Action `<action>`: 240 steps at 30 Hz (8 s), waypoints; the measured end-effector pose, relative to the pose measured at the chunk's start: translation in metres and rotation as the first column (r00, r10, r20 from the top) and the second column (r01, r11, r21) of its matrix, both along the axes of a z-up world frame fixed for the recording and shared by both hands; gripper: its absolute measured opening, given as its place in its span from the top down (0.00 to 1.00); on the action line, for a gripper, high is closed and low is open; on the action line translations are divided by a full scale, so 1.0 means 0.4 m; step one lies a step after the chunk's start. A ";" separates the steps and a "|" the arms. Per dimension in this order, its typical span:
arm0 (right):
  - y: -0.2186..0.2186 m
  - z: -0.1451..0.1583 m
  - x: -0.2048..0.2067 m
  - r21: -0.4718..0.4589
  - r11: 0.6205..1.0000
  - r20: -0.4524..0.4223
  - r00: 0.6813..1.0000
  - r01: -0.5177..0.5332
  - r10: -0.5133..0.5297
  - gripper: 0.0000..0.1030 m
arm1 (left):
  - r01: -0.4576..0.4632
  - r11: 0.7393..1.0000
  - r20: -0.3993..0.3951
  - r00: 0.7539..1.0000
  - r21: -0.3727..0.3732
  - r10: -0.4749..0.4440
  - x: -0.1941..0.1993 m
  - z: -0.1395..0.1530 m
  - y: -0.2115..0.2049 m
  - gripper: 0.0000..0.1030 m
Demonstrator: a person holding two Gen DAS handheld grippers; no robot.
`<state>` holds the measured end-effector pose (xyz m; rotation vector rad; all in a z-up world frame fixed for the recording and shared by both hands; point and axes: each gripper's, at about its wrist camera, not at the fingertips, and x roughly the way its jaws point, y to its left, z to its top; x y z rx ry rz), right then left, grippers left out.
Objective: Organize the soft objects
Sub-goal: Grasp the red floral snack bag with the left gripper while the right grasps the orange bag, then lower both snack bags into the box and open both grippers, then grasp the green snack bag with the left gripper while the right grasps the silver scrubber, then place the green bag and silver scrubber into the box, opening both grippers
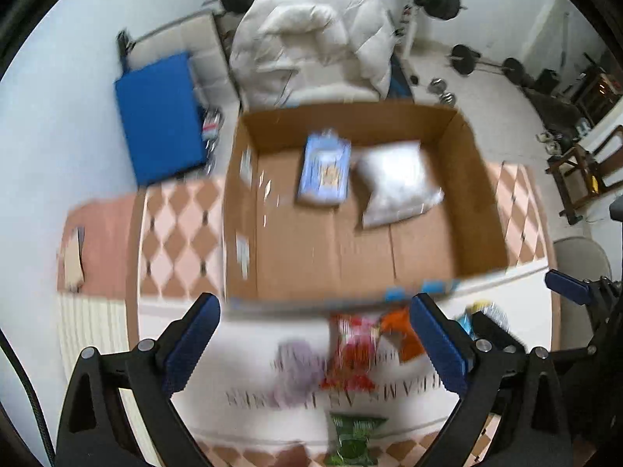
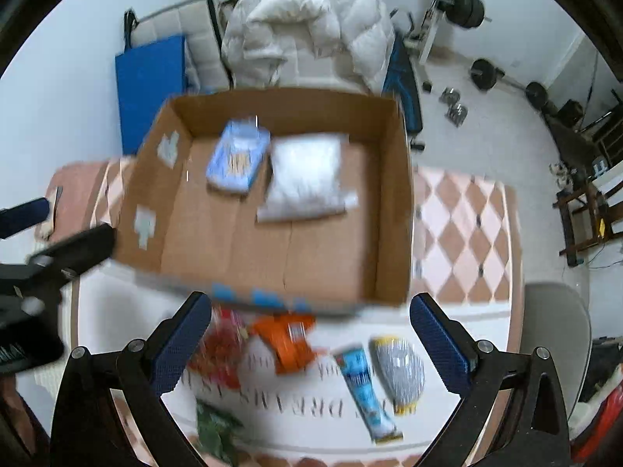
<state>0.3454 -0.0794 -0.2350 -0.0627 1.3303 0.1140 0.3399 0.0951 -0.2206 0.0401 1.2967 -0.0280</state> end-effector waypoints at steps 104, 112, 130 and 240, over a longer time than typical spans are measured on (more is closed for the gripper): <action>0.184 -0.258 0.274 0.346 0.938 -0.294 0.952 0.029 0.079 0.71 | -0.001 1.000 -0.474 0.881 -0.024 -0.011 0.340 -0.376 0.070 0.58; 0.213 -0.320 0.291 0.339 0.941 -0.339 0.936 0.025 0.098 0.71 | -0.001 1.000 -0.514 0.858 -0.026 -0.013 0.343 -0.428 0.073 0.56; 0.159 -0.260 0.254 0.146 0.989 -0.320 0.946 -0.002 0.049 0.04 | -0.053 0.996 -0.381 0.924 -0.074 0.021 0.276 -0.261 0.065 0.13; -0.002 -0.322 0.329 0.146 0.945 -0.371 0.902 0.293 -0.222 0.50 | 0.009 0.978 -0.388 0.919 0.209 0.074 0.600 -0.400 0.064 0.65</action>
